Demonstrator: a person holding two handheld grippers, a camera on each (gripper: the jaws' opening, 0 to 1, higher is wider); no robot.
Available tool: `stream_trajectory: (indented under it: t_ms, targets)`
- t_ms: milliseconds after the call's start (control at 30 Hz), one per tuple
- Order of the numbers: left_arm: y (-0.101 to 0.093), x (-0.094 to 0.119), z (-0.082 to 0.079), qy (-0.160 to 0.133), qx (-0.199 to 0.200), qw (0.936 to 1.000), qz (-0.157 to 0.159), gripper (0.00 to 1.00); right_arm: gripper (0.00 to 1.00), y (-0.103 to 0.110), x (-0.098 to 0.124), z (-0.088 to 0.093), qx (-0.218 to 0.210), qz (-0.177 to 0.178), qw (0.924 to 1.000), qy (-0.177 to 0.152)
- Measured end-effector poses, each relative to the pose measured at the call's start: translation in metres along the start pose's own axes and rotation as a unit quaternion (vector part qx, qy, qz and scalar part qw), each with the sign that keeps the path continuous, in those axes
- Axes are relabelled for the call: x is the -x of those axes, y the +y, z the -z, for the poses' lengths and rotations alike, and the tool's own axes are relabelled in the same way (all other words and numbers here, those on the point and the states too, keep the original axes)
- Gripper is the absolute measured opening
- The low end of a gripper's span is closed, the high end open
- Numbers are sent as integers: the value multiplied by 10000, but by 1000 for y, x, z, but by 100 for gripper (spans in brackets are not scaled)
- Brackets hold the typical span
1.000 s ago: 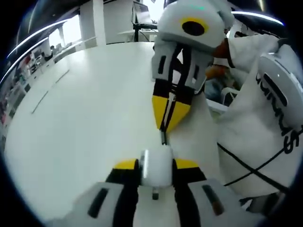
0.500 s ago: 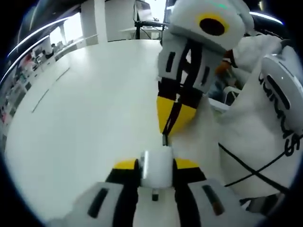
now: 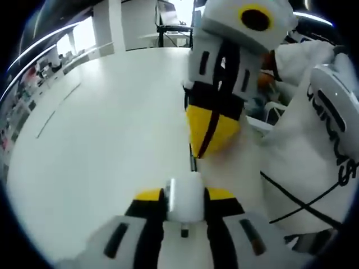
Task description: Plug the desk Type‑C cable into the charger adapter.
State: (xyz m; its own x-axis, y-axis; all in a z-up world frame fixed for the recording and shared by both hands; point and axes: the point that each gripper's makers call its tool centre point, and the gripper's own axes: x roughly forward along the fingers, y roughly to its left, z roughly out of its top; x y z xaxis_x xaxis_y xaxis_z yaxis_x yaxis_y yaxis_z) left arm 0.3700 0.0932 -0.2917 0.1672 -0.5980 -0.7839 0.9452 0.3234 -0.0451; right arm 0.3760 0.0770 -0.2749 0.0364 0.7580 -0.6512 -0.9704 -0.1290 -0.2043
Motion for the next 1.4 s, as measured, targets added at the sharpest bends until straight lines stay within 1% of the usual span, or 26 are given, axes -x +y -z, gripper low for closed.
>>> stream_trajectory:
  t_ms: [33,67,100,133,233,400,433,533,600,700,733,767,833,933,1000,1067,1200,1233,1267,1333,1367,1400]
  targets:
    - [0,0,0,-9,-54,10000,6,26,12,0,-1,-2,-8,-1,10000,-43]
    - [0,0,0,-10,-72,10000,12,26,11,15,9,-10,-85,23,9999,-122]
    - [-1,1,1,-16,-89,10000,29,26,11,14,10,-10,-146,94,9997,-157]
    - [-1,2,1,-19,-90,9999,51,27,11,11,13,-4,-202,101,9995,-212]
    - [-1,4,4,-26,-75,9999,83,28,11,13,13,1,-340,0,9989,-335]
    - [-1,9,6,-17,-112,9999,50,30,11,14,12,5,-333,-73,9985,-420]
    - [0,14,5,-30,-109,9999,-2,29,11,16,11,6,-441,-196,9974,-539]
    - [3,17,4,-63,-129,9999,-55,29,11,12,8,9,-642,-337,9951,-676]
    - [3,18,3,-86,-131,9999,-58,27,11,10,5,12,-747,-451,9932,-773]
    - [1,16,2,-126,-124,9998,72,24,9,10,1,15,-803,-530,9920,-822]
    - [1,16,2,-136,-142,9998,75,24,6,10,0,15,-789,-577,9916,-848]
    - [1,16,2,-150,-161,9997,95,24,5,13,-2,14,-782,-658,9908,-884]
    - [2,16,1,-169,-196,9996,144,24,5,12,-4,14,-757,-693,9904,-921]
    - [4,15,1,-183,-215,9994,205,24,4,12,-5,13,-746,-738,9902,-921]
    - [5,15,1,-174,-219,9993,239,24,3,13,-5,13,-705,-745,9910,-856]
    - [7,15,1,-138,-230,9994,236,24,3,12,-6,13,-736,-678,9923,-724]
    - [8,15,2,-88,-237,9994,226,24,2,14,-6,10,-789,-591,9934,-588]
    - [8,15,2,-71,-338,9991,228,24,2,14,-6,10,-762,-577,9940,-524]
    - [8,14,1,-75,-524,9983,233,24,2,14,-6,10,-810,-601,9937,-483]
    - [8,14,1,-106,-584,9979,258,24,1,15,-6,10,-1000,-651,9919,-429]
    - [9,14,1,-137,-546,9980,284,23,1,14,-6,9,-1034,-653,9916,-425]
    - [9,14,1,-183,-587,9976,304,23,1,15,-6,9,-1071,-678,9910,-429]
